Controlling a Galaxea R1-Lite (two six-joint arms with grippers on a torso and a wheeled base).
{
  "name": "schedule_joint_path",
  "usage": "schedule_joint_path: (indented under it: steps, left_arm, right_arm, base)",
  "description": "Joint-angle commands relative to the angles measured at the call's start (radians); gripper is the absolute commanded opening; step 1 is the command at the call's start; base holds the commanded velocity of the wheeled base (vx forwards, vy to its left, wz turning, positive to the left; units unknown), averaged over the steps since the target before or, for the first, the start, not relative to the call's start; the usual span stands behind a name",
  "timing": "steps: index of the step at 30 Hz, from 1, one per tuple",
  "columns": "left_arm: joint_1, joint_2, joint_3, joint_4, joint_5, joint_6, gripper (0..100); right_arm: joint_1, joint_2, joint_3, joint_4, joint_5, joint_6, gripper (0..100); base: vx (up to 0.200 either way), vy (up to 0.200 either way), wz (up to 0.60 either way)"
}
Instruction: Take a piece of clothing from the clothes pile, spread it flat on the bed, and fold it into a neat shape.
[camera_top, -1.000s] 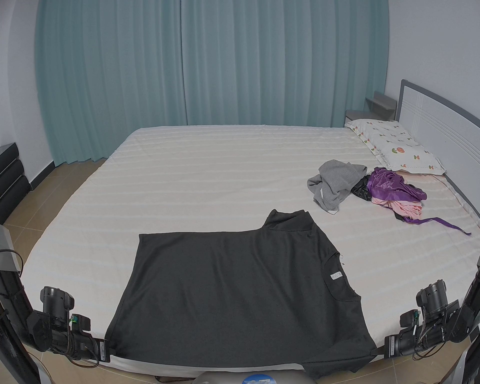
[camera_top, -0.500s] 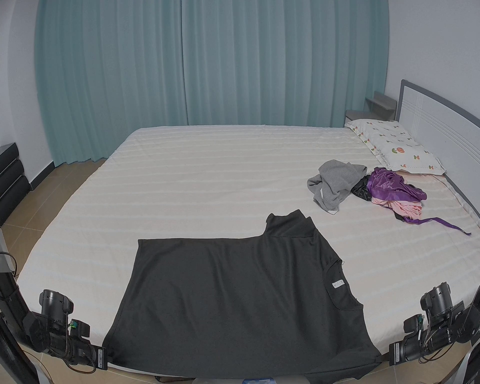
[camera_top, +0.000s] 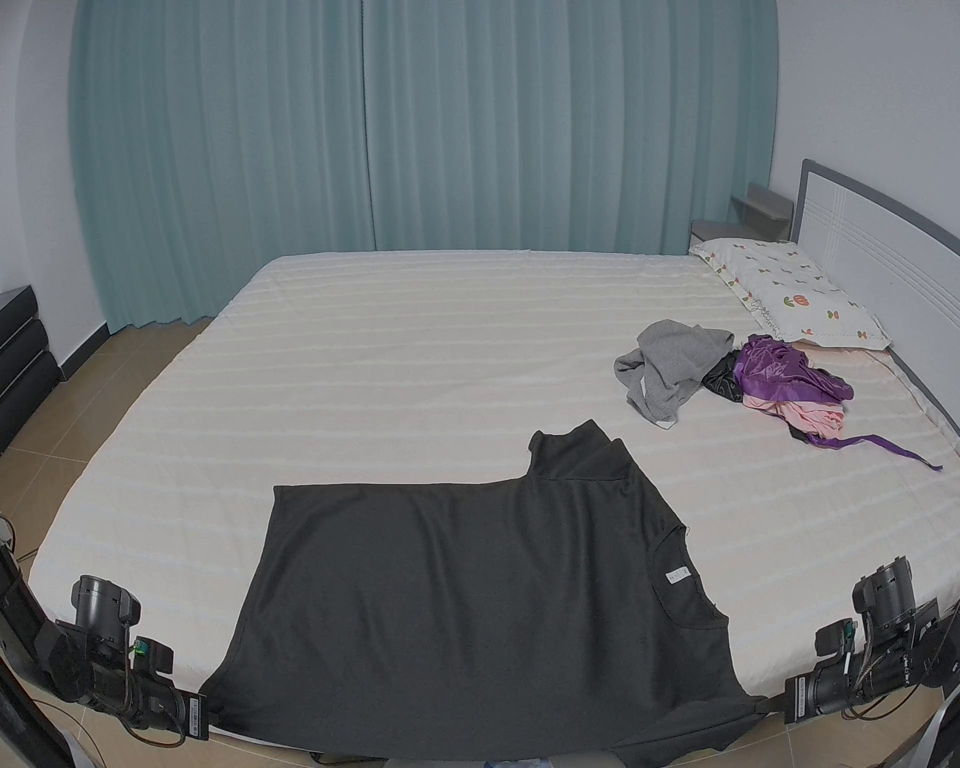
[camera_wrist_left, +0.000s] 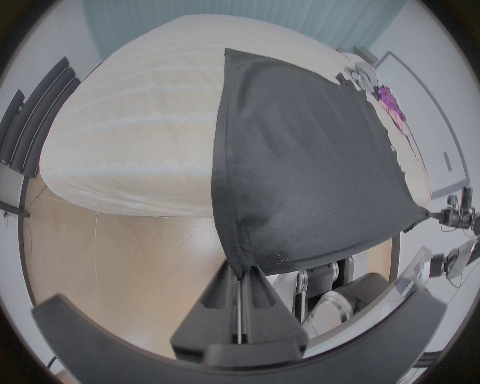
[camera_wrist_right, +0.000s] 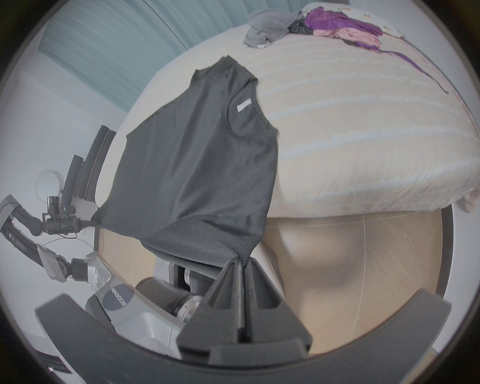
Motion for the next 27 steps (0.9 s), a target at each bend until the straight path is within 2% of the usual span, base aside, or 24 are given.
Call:
schedule_joint_path:
  steps: [1,2,3,7,11,16,21,27]
  left_arm:
    - [0.002,-0.044,-0.036,0.001,-0.003,-0.046,0]
    - [0.002,-0.044,-0.036,0.001,-0.003,-0.046,0]
    - [-0.001,-0.044,-0.073,0.000,-0.008,-0.107,0]
    - [-0.006,-0.039,-0.133,0.001,-0.009,-0.196,0]
    - [-0.015,-0.031,-0.168,0.000,-0.015,-0.238,0]
    - [-0.044,-0.035,-0.216,0.001,-0.014,-0.304,0]
    - [-0.070,-0.042,-0.246,0.009,-0.001,-0.327,0]
    - [-0.081,-0.067,-0.279,0.080,0.000,-0.328,0]
  right_arm:
    - [-0.009,-0.032,-0.012,-0.033,0.001,0.008,0]
    - [-0.009,-0.032,-0.012,-0.033,0.001,0.008,0]
    - [-0.013,-0.035,-0.036,-0.060,0.002,0.013,0]
    - [-0.003,-0.021,-0.084,-0.085,0.004,0.048,0]
    - [-0.003,0.011,-0.158,-0.091,0.001,0.099,0]
    - [-0.001,0.042,-0.208,-0.091,0.001,0.107,0]
    - [-0.001,0.047,-0.219,-0.091,0.001,0.108,0]
    - [0.001,0.025,-0.196,-0.091,0.001,0.107,0]
  base:
    - [0.000,0.000,0.00]
    - [0.000,0.000,0.00]
    - [0.000,0.000,0.00]
    - [0.000,0.000,0.00]
    - [0.000,0.000,0.00]
    - [0.000,0.000,0.00]
    - [0.000,0.000,0.00]
    - [0.000,0.000,0.00]
